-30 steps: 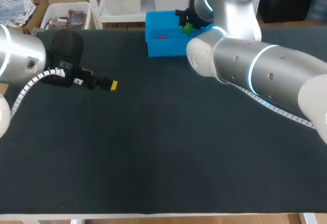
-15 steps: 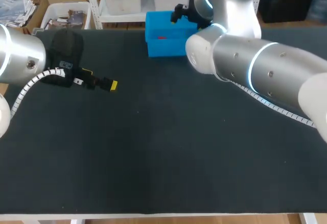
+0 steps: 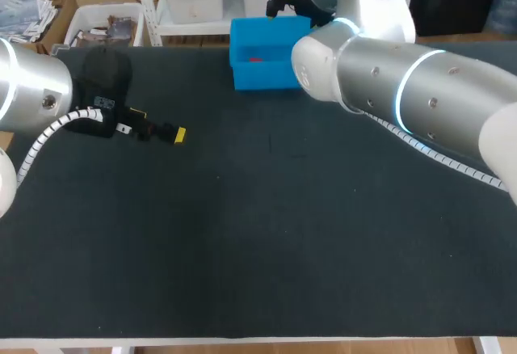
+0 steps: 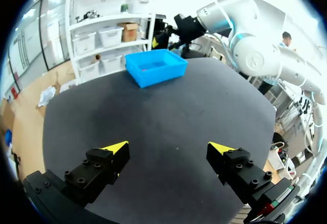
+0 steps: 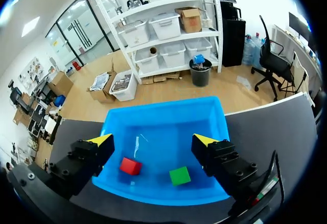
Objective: Use the left arm to pick the red cube and place it into the blue plastic box first, then use the right arm to grasp the green cube and put it into the same blue plastic box after the first action is fully finished.
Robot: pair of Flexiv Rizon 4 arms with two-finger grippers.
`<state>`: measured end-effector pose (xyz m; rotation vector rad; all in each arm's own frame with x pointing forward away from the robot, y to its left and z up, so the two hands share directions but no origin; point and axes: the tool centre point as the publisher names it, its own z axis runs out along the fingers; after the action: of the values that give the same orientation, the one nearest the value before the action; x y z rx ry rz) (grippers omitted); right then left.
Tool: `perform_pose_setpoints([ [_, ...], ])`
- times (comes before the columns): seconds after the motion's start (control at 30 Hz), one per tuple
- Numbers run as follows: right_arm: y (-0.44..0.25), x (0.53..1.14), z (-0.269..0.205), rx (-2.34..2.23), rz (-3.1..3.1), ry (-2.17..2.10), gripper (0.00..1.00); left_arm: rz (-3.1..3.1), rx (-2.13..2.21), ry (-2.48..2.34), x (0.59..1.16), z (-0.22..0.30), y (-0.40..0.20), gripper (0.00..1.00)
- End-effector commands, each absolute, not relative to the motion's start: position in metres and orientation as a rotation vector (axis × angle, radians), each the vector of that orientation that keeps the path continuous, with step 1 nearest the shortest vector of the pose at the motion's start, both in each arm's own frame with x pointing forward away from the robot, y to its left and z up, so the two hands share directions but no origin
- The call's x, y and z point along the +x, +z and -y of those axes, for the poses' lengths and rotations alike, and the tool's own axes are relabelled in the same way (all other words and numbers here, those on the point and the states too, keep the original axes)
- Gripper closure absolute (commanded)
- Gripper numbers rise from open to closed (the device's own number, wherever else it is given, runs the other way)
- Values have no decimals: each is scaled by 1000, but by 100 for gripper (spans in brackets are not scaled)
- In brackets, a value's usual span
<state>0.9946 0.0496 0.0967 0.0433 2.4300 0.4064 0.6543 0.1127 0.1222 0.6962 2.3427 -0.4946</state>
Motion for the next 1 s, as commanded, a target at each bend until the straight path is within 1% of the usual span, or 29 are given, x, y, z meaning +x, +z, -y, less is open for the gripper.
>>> perform_pose_setpoints([
  [0.03,120,973,-44,42,-2436,396,0,-2337,700,-503,655,-114,121,0],
  [0.4,160,928,-35,-7,-2473,377,0,-2337,700,-503,655,-114,121,0],
  [1.0,197,834,-4,-55,-2427,353,0,-2337,700,-503,655,-114,121,0],
])
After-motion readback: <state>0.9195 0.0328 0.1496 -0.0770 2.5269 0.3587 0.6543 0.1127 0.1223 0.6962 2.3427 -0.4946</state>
